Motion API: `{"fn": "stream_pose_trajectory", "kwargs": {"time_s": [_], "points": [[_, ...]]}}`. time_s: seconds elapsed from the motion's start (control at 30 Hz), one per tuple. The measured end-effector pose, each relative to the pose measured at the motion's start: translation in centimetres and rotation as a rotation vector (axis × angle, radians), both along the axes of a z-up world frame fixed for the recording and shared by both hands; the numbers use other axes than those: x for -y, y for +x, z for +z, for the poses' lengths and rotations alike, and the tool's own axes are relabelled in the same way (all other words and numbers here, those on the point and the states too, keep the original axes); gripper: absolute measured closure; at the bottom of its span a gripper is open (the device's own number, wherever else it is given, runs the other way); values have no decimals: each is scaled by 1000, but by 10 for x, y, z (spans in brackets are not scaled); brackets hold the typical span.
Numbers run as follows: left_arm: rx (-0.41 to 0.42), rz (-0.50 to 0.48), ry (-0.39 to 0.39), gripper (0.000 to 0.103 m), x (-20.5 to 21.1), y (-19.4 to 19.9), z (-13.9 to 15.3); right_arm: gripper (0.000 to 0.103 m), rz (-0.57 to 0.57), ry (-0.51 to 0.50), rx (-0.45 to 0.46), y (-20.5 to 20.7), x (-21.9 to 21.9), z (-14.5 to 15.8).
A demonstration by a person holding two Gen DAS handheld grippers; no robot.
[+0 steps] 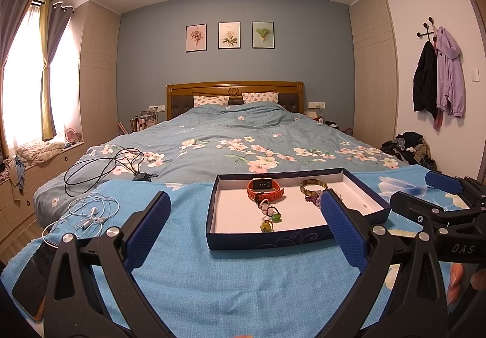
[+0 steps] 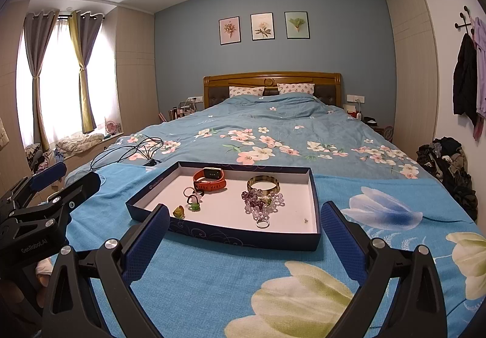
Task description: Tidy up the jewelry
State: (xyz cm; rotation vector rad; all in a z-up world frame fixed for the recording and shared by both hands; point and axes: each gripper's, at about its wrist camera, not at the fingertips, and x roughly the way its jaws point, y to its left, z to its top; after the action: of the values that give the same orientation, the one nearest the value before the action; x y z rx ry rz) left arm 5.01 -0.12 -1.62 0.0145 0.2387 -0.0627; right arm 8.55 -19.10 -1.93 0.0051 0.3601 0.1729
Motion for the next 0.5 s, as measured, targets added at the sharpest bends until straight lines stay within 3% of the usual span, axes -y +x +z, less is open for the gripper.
{"fn": "stream_pose_trajectory", "kwargs": {"time_s": [0.5], "points": [[-3,1,3,6,-1,0,-3,7,0,-2,-2,0,0,0]]}}
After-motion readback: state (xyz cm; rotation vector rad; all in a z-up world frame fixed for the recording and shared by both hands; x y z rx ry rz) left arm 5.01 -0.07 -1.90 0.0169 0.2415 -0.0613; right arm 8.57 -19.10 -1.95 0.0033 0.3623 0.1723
